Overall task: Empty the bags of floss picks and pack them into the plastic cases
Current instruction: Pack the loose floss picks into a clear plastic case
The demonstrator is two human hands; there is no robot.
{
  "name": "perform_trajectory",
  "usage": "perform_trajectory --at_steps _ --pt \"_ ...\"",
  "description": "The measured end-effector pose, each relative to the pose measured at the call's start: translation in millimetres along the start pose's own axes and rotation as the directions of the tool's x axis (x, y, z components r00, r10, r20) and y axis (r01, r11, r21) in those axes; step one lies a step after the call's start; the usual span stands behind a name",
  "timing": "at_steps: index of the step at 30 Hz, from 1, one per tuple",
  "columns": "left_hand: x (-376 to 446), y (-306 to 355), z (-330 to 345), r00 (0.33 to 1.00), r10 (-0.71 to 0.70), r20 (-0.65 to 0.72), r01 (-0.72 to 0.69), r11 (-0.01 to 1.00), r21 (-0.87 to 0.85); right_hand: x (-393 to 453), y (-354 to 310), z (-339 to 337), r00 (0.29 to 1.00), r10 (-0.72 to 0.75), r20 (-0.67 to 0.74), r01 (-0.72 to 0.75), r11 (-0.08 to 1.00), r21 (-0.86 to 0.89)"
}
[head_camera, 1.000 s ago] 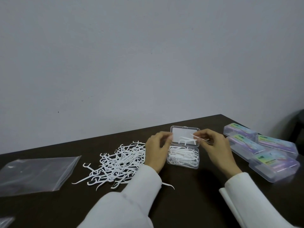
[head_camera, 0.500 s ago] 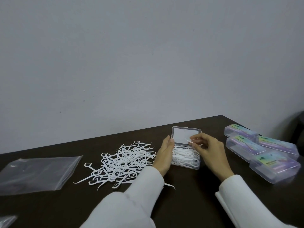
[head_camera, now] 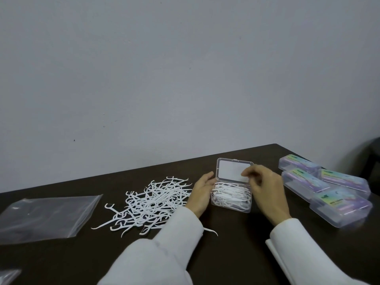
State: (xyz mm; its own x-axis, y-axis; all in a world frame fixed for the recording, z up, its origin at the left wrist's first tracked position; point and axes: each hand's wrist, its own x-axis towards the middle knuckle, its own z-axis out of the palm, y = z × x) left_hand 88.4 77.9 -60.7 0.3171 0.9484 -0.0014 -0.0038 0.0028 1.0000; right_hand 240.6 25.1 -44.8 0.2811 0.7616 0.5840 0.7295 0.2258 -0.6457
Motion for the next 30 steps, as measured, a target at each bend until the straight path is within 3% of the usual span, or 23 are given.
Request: perform_trajectory --at_steps 2,4,6,8,17,24,30 --pt "2 -2 -1 1.000 0.004 -0.001 -0.004 1.000 0.000 0 0 -3 0.987 0.096 -0.132 -0.098 0.995 -0.011" --pt "3 -5 0 1.000 0.028 -0.013 -0.027 0.999 0.040 1 2 -2 0.957 0.256 -0.137 -0.252 0.967 0.046" --pt "1 -6 0 0.998 0.054 -0.025 -0.052 0.997 0.065 1 2 0 0.897 0.438 0.055 -0.441 0.878 0.186" --pt "-1 -6 0 0.997 0.071 -0.037 -0.068 0.994 0.081 -2 0 4 0.821 0.506 0.264 -0.565 0.785 0.253" --pt "-1 0 -1 0.998 0.029 -0.050 -0.031 0.999 -0.036 2 3 18 0.743 0.512 0.431 -0.669 0.577 0.468" --pt "-6 0 0 0.999 0.031 -0.039 -0.037 0.985 -0.166 2 2 17 0.767 0.487 0.417 -0.635 0.664 0.393" --pt "-4 -5 -1 0.999 -0.001 -0.048 0.003 0.999 0.036 -2 1 14 0.760 0.440 0.478 -0.628 0.685 0.368"
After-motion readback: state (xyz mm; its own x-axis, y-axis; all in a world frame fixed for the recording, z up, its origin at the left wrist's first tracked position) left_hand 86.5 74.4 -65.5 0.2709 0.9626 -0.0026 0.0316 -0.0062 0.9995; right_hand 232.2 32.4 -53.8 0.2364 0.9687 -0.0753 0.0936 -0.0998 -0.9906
